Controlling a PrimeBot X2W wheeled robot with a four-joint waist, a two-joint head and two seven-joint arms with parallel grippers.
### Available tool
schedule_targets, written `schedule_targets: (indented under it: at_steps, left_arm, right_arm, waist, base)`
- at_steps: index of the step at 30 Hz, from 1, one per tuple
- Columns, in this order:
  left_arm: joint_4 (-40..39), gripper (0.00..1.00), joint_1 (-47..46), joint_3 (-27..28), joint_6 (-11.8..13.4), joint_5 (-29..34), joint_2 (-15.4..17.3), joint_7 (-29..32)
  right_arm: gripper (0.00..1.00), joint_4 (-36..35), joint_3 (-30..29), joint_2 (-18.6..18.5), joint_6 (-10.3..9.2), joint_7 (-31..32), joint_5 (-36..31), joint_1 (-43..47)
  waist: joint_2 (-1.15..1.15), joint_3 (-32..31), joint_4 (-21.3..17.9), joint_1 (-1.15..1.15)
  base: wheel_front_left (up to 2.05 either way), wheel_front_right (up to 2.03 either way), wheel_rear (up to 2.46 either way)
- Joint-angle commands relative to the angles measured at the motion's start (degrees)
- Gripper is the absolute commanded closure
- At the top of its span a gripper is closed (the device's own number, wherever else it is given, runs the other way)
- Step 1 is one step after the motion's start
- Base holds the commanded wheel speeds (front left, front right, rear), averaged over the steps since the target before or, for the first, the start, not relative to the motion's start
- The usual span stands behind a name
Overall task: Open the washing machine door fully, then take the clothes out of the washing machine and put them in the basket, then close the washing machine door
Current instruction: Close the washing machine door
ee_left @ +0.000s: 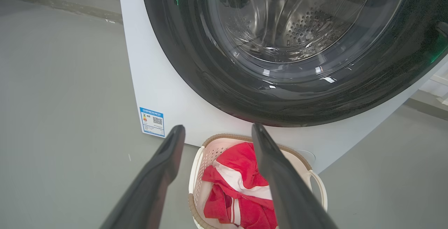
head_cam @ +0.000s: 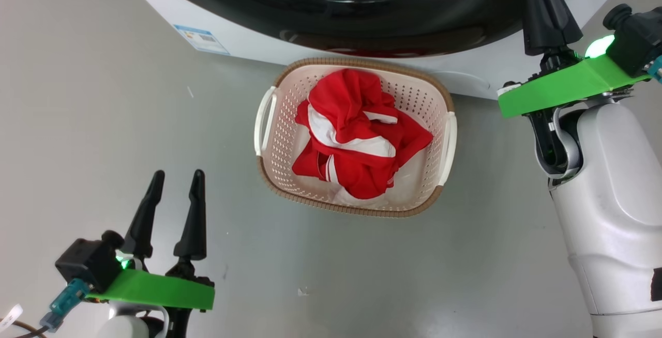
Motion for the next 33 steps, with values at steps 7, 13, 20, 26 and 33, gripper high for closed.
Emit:
schedule_targets:
  at_steps: [7,13,20,26,33]
  left_arm:
    - [-0.42,0.00,0.50,2.14,-0.32,0.08,1.76,-0.69]
    - [-0.01,0.00,2.19,2.39,-0.32,0.17,2.78,-0.69]
    - [-0.63,0.00,5.34,2.58,-0.32,0.27,4.05,-0.69]
    - [-0.78,0.00,8.32,2.94,-0.32,0.97,4.76,-0.69]
    - [-1.15,0.00,10.71,4.02,-0.32,2.19,4.81,-0.69]
  right_arm:
    - [0.63,-0.61,4.07,-0.22,-0.57,-0.29,-0.17,3.91]
    - [0.00,-0.95,7.28,-1.39,-0.57,-0.29,0.25,10.47]
    - [0.00,-2.59,7.37,-2.15,-0.57,-0.29,1.19,18.21]
    - [0.00,-3.71,7.19,-2.59,-0.57,-0.29,1.64,24.12]
    - [0.00,-4.74,5.87,-3.38,-0.57,-0.29,1.80,29.65]
  waist:
    - [0.00,-3.58,-1.81,0.00]
    - [0.00,-6.88,-3.68,0.00]
    - [0.00,-11.18,-6.14,0.00]
    - [0.00,-14.73,-8.15,0.00]
    - [0.00,-17.80,-10.02,0.00]
  base:
    - [0.00,0.00,0.00]
    - [0.00,0.00,0.00]
    - [0.00,0.00,0.00]
    - [0.00,0.00,0.00]
    - [0.00,0.00,0.00]
